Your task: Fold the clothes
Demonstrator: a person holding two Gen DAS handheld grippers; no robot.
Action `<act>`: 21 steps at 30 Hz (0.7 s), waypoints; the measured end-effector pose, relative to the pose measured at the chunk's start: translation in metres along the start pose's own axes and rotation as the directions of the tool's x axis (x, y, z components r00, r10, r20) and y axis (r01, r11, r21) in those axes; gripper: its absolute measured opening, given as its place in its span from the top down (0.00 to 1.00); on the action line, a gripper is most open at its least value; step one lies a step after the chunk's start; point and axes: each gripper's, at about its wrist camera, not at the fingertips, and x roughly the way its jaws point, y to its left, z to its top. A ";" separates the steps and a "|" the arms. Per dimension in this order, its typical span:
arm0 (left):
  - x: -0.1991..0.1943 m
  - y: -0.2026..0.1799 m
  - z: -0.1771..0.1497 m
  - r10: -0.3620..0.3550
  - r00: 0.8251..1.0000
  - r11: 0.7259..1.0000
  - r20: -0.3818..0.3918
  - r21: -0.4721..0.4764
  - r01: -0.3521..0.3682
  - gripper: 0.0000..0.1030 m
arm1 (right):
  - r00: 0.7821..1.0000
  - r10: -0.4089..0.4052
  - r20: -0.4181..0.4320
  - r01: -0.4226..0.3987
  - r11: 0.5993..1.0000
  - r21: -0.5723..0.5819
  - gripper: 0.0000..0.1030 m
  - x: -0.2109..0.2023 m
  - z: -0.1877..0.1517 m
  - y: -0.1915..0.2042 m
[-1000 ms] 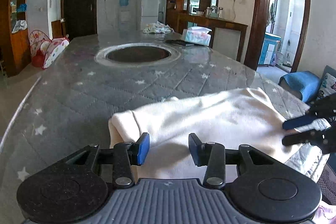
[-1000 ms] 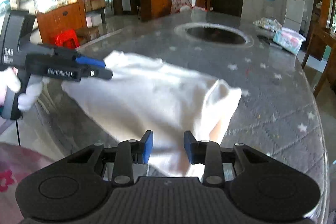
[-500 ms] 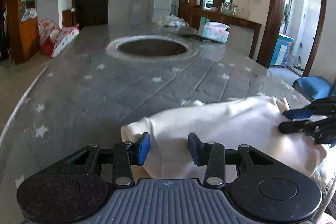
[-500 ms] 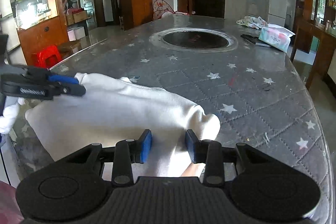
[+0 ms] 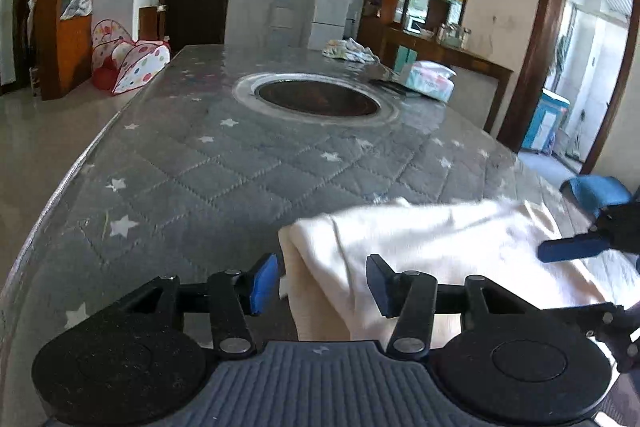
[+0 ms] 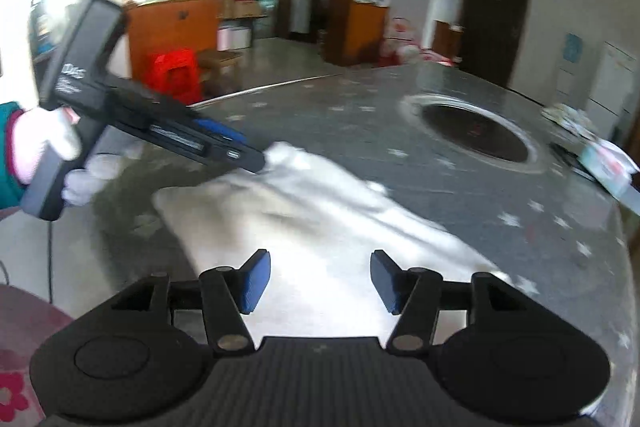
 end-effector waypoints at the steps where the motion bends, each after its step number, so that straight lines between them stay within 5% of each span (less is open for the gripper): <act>1: 0.000 -0.001 -0.003 0.002 1.000 1.000 -0.004 0.013 -0.002 0.49 | 1.000 0.013 -0.003 -0.013 1.000 -0.016 0.45 0.002 0.000 0.005; 6: -0.003 -0.005 -0.016 0.042 0.999 0.997 0.005 0.072 -0.043 0.44 | 0.998 0.038 -0.047 -0.039 0.999 -0.022 0.44 0.017 -0.005 0.018; 15: -0.024 -0.004 -0.009 0.009 0.998 1.000 0.054 0.027 -0.010 0.36 | 0.999 0.034 -0.038 -0.035 0.999 -0.021 0.44 0.013 0.000 0.017; 21: -0.018 -0.014 -0.023 0.024 1.000 0.997 0.000 0.075 -0.024 0.33 | 0.997 0.035 -0.066 -0.034 0.999 0.015 0.43 0.021 -0.006 0.015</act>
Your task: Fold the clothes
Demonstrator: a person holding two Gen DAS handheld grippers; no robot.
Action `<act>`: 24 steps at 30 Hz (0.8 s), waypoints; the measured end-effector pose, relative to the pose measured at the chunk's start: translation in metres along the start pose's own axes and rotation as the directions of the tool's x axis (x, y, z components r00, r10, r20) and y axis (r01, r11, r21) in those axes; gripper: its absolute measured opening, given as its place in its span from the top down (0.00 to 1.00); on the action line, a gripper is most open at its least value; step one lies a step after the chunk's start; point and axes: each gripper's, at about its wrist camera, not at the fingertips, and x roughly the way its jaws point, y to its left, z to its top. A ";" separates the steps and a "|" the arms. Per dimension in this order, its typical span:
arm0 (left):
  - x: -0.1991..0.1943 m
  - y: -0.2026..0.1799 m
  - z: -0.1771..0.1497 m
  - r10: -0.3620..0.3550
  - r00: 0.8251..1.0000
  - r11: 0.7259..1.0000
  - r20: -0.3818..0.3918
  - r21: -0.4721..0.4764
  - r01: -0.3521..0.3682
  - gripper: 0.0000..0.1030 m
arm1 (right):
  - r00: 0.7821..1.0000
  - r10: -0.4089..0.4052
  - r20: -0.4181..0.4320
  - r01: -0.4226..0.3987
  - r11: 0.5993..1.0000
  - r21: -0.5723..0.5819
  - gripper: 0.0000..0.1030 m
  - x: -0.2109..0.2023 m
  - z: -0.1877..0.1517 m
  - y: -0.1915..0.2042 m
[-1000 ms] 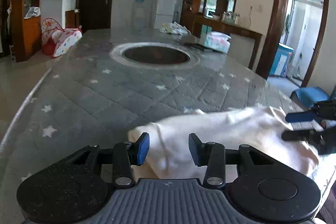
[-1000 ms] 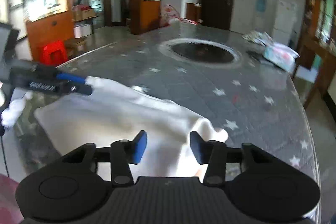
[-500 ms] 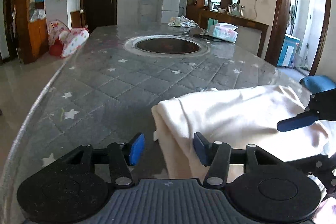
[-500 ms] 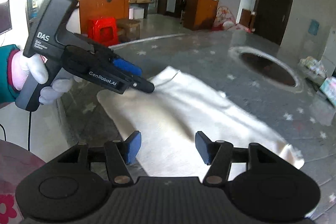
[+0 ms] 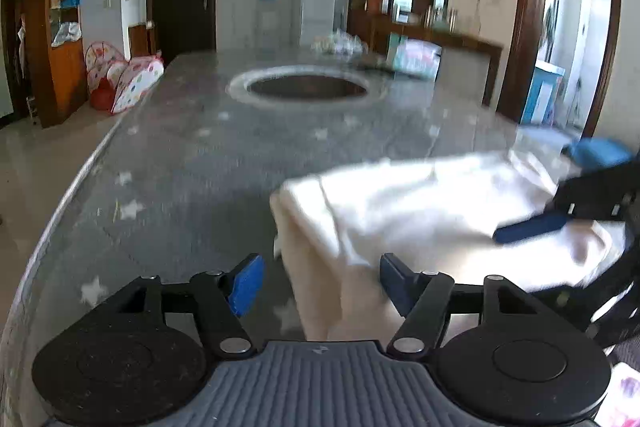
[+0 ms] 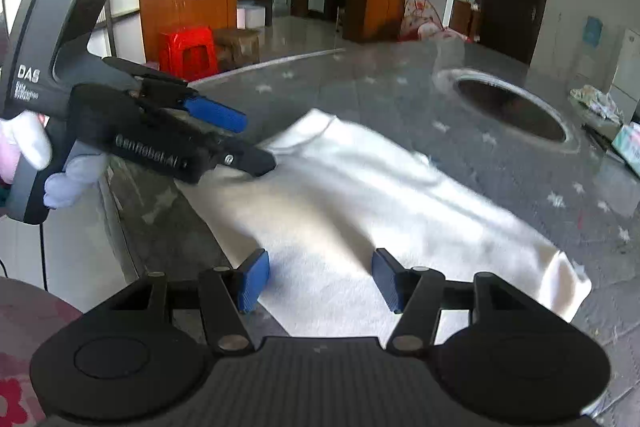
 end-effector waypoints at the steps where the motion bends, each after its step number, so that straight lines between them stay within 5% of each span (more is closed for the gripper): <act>1: -0.001 0.002 0.000 0.001 1.000 1.000 -0.002 -0.009 -0.001 0.33 | 1.000 0.001 -0.001 -0.001 1.000 -0.003 0.43 0.000 0.001 0.000; 13: -0.013 0.032 0.004 0.032 0.999 0.990 -0.005 -0.137 -0.032 0.18 | 0.998 0.054 0.019 -0.049 0.983 -0.176 0.42 0.004 0.026 0.034; 24: -0.018 0.062 0.004 -0.003 1.000 0.938 -0.026 -0.347 -0.006 0.01 | 0.997 0.075 0.022 -0.063 0.940 -0.335 0.45 0.028 0.035 0.076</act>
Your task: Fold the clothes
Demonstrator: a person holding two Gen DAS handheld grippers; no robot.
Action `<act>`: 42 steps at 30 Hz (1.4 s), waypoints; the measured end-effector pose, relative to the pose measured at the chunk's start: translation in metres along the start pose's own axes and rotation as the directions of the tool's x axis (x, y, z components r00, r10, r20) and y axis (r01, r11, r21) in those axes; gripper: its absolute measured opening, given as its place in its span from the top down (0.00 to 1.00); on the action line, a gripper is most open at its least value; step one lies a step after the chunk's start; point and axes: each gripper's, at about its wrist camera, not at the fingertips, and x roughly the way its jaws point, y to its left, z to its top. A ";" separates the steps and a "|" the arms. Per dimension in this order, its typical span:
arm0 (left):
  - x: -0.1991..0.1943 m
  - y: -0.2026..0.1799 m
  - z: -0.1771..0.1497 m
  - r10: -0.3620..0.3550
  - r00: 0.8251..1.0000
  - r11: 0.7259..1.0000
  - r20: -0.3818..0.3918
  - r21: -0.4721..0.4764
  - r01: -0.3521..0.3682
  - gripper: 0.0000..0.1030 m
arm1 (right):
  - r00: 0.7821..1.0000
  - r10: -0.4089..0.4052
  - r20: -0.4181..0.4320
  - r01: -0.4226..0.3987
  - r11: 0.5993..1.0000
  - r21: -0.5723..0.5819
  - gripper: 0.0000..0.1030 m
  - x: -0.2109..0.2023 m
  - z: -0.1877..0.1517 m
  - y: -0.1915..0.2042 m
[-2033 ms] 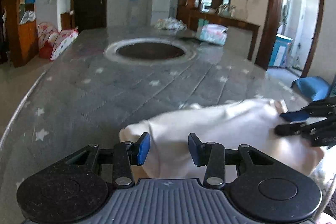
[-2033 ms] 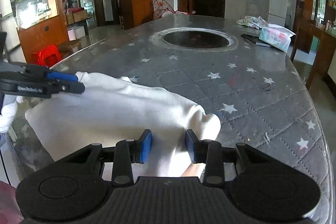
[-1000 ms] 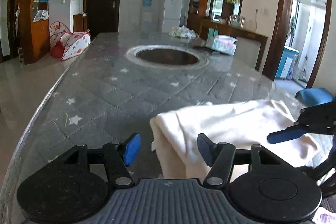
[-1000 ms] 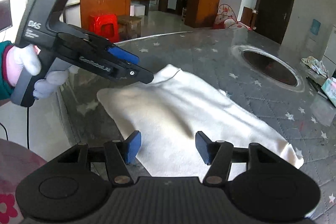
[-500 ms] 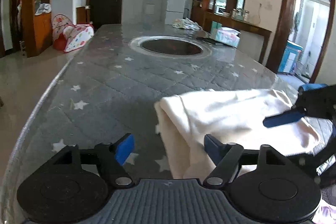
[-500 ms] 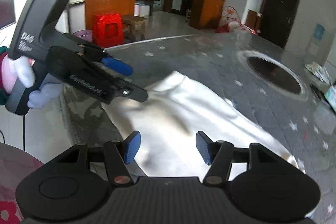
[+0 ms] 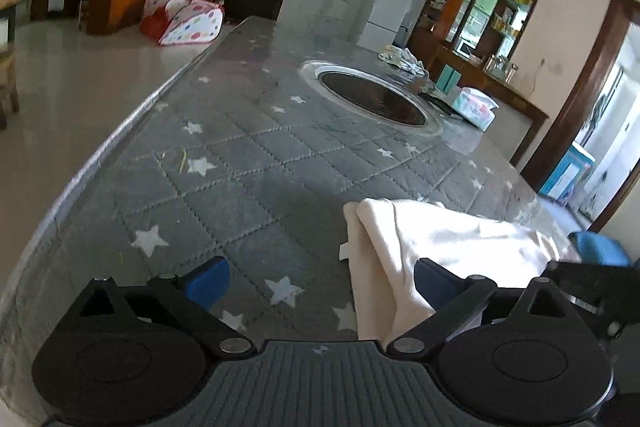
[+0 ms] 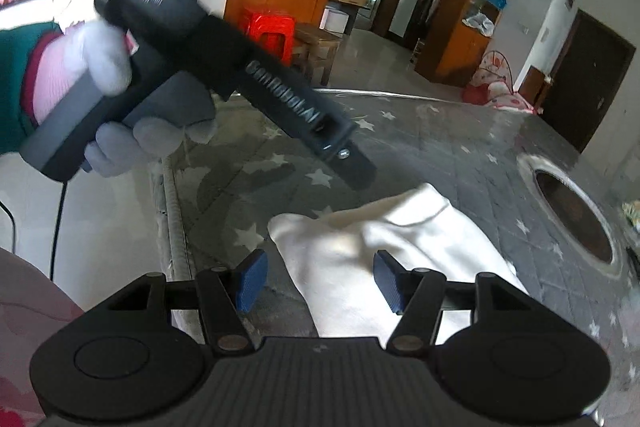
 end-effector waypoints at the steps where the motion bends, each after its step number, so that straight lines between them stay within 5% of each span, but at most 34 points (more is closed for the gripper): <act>1: 0.000 0.001 0.000 -0.006 1.000 1.000 -0.004 -0.014 0.006 0.01 | 1.000 -0.002 -0.001 0.002 1.000 -0.008 0.47 0.002 0.001 0.002; 6: 0.002 0.005 0.001 -0.065 0.997 0.993 -0.037 -0.100 0.061 0.00 | 1.000 -0.026 -0.009 0.026 1.000 0.000 0.67 0.012 0.000 0.006; 11: 0.009 0.013 0.001 -0.145 0.986 0.962 -0.076 -0.243 0.123 0.00 | 1.000 -0.005 0.024 0.002 0.990 0.138 0.89 0.003 -0.001 -0.015; 19: 0.022 0.012 0.002 -0.271 0.960 0.866 -0.075 -0.453 0.210 0.02 | 0.993 0.044 0.111 -0.079 0.941 0.330 0.91 -0.022 -0.004 -0.046; 25: 0.043 0.002 -0.001 -0.369 0.926 0.791 -0.074 -0.549 0.271 0.16 | 0.988 0.061 0.144 -0.109 0.929 0.354 0.92 -0.033 -0.009 -0.052; 29: 0.055 0.001 -0.002 -0.386 0.920 0.774 -0.070 -0.568 0.281 0.35 | 0.985 0.080 0.151 -0.129 0.928 0.350 0.92 -0.033 -0.011 -0.050; 35: 0.064 0.003 -0.007 -0.374 0.922 0.786 -0.099 -0.562 0.258 0.73 | 0.984 0.102 0.148 -0.147 0.931 0.334 0.87 -0.030 -0.015 -0.045; 42: 0.063 -0.001 -0.008 -0.347 0.932 0.816 -0.104 -0.523 0.246 0.79 | 0.985 0.033 0.171 -0.098 0.917 0.386 0.70 -0.051 -0.031 -0.055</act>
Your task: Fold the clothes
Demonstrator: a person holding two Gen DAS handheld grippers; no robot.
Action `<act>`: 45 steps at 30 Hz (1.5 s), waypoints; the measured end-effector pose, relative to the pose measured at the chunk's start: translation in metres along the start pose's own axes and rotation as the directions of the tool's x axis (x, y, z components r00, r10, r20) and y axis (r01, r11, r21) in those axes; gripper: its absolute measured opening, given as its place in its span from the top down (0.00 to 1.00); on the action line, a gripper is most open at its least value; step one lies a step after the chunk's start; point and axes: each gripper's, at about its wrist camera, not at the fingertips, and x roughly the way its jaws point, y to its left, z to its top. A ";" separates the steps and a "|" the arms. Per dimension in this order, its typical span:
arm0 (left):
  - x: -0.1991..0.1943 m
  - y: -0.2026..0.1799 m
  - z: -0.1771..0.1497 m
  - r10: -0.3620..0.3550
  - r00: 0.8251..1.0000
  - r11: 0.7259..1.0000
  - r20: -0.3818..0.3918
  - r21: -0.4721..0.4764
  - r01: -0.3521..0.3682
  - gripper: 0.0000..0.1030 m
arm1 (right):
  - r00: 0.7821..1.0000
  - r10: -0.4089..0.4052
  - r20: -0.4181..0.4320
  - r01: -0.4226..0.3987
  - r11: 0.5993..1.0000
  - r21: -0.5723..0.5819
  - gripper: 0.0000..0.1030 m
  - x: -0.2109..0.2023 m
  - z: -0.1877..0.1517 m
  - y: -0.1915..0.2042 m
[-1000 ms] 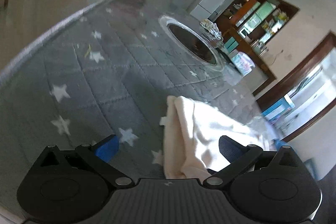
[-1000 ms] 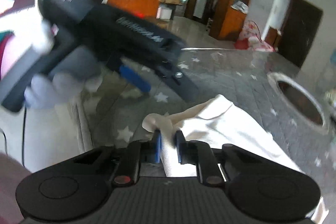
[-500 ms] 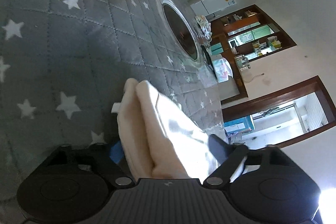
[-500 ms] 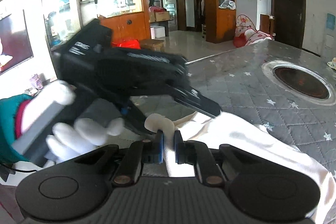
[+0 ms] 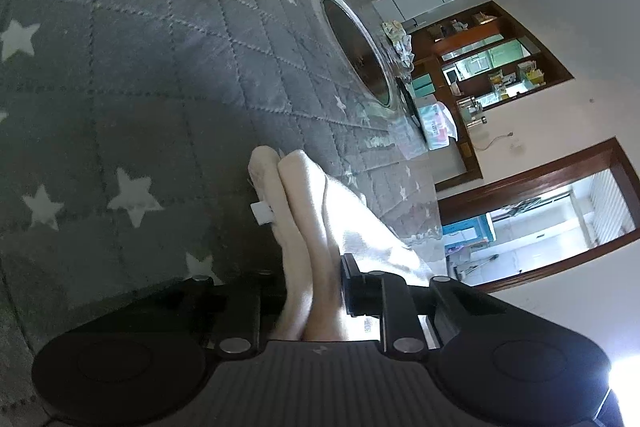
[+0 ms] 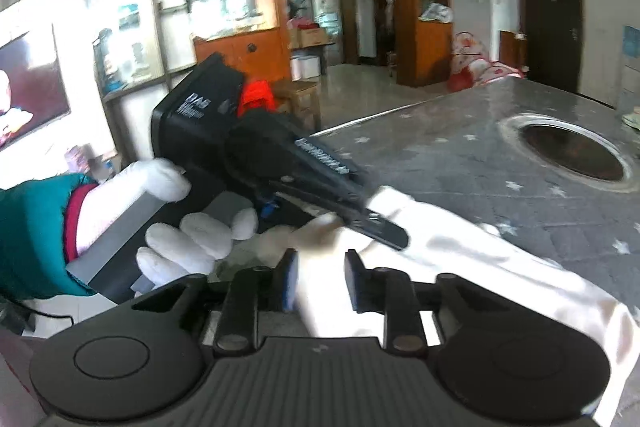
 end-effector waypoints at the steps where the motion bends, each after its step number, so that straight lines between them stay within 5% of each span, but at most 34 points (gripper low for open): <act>1: 0.000 -0.002 -0.001 0.006 1.000 1.000 0.003 0.013 -0.006 0.79 | 1.000 -0.021 0.009 0.021 1.000 0.016 0.65 -0.005 -0.001 -0.005; 5: 0.001 -0.005 -0.002 0.018 1.000 0.999 0.009 0.036 -0.019 0.79 | 0.988 -0.151 0.016 0.149 0.983 0.110 0.62 -0.025 -0.013 -0.037; 13: 0.001 -0.007 -0.002 0.028 0.999 0.998 0.021 0.064 -0.029 0.79 | 0.929 -0.371 -0.018 0.359 0.884 0.301 0.58 -0.059 -0.045 -0.099; 30: 0.006 -0.016 0.000 0.056 0.998 0.992 0.017 0.110 -0.057 0.77 | 0.946 -0.323 -0.022 0.282 0.787 0.549 0.53 -0.052 -0.075 -0.148; 38: 0.010 -0.026 0.001 0.089 0.996 0.980 0.019 0.179 -0.091 0.79 | 0.957 -0.289 -0.007 0.242 0.790 0.564 0.81 -0.048 -0.071 -0.144; 45: 0.008 -0.039 0.001 0.076 0.997 0.969 0.024 0.236 -0.080 0.84 | 0.943 -0.328 0.045 0.250 0.794 0.553 0.86 -0.066 -0.063 -0.131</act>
